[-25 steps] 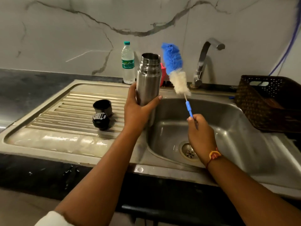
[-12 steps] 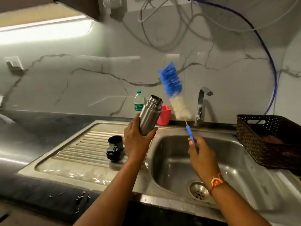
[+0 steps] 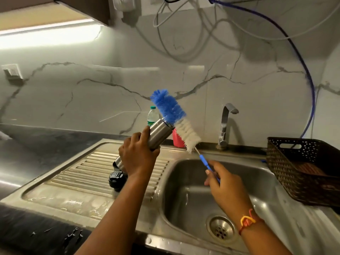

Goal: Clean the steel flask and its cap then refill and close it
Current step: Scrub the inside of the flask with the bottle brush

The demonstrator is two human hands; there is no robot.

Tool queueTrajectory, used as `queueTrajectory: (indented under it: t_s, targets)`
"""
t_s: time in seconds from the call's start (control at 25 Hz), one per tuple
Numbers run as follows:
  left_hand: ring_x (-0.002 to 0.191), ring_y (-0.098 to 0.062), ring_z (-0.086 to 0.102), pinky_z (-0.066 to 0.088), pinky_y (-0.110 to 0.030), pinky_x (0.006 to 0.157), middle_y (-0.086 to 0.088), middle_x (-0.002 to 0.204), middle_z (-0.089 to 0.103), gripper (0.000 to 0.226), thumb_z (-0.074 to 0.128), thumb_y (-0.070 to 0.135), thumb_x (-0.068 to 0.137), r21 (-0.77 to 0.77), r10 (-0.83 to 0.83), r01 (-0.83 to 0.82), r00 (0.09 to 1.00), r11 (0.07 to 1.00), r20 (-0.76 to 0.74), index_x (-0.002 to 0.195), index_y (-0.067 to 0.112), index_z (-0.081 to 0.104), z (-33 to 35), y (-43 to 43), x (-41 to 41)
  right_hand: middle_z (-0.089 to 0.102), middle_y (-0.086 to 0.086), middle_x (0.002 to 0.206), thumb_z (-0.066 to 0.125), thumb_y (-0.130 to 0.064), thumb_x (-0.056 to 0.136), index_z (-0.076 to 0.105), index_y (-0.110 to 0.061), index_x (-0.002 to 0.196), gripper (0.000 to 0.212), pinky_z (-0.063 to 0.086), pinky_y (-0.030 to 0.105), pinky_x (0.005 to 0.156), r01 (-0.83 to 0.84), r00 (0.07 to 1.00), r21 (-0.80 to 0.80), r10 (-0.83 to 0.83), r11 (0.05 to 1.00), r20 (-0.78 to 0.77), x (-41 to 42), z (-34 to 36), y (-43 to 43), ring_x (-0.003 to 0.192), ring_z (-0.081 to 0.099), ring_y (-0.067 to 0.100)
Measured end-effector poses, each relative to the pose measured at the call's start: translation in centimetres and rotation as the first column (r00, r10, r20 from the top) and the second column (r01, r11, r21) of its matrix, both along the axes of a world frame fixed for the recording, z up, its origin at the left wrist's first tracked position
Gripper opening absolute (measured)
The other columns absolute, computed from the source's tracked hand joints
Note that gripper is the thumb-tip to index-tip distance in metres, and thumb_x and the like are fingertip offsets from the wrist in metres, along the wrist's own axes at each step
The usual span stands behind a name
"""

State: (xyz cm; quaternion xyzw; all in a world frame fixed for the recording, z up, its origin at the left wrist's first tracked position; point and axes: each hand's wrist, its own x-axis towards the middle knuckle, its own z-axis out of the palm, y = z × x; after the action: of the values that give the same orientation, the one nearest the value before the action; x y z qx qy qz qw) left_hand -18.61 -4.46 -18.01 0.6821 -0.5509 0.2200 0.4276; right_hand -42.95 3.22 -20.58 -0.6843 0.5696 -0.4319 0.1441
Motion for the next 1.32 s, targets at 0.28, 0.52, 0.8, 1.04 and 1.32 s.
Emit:
queueTrajectory:
  t_s: [0.28,0.52,0.8,1.04,1.32]
  targets:
    - [0.107,-0.037,0.060,0.045,-0.051,0.091,-0.011,0.116,0.067,0.070,0.085,0.032,0.074,-0.089,0.108,-0.102,0.992,0.991,0.066,0.138,0.026,0.058,0.5,0.5,2.7,0.061,-0.005,0.069,0.050,-0.033,0.100,0.048,-0.038,0.141,0.041,0.054,0.036,0.061,0.035,0.994,0.034,-0.031,0.999,-0.108,0.7,0.4,0.3,0.063,0.060,0.012]
    - [0.106,-0.036,0.059,0.044,-0.048,0.091,-0.011,0.115,0.067,0.071,0.086,0.029,0.071,-0.110,0.101,-0.084,0.982,0.990,0.160,0.136,0.025,0.060,0.4,0.8,2.5,0.052,-0.012,0.069,0.045,-0.032,0.102,0.043,-0.036,0.145,0.043,0.054,0.039,0.063,0.054,0.979,0.017,-0.049,0.998,-0.200,1.4,0.8,0.4,0.066,0.056,0.011]
    - [0.109,-0.035,0.059,0.044,-0.047,0.091,-0.009,0.117,0.066,0.070,0.084,0.033,0.073,-0.081,0.078,-0.070,0.992,0.994,0.103,0.137,0.028,0.057,0.3,1.0,2.3,0.056,-0.012,0.074,0.044,-0.033,0.103,0.045,-0.038,0.144,0.041,0.055,0.040,0.062,0.040,0.976,0.017,-0.035,0.999,-0.215,2.6,1.2,0.7,0.066,0.057,0.011]
    - [0.109,-0.035,0.059,0.044,-0.050,0.092,-0.009,0.118,0.066,0.068,0.083,0.034,0.074,-0.080,0.068,-0.071,0.997,0.994,-0.030,0.137,0.027,0.057,0.4,1.2,3.6,0.055,-0.010,0.071,0.043,-0.033,0.103,0.042,-0.037,0.145,0.042,0.052,0.035,0.057,0.042,0.968,0.013,-0.037,0.999,-0.249,1.7,0.9,1.4,0.061,0.055,0.010]
    - [0.110,-0.034,0.059,0.045,-0.048,0.090,-0.009,0.118,0.067,0.072,0.084,0.037,0.072,-0.079,0.034,-0.034,0.999,0.996,-0.002,0.138,0.029,0.056,0.1,1.2,2.1,0.057,-0.004,0.065,0.045,-0.032,0.102,0.045,-0.036,0.143,0.041,0.049,0.036,0.050,0.041,0.989,-0.004,-0.041,0.999,-0.139,2.4,0.9,0.9,0.055,0.056,0.014]
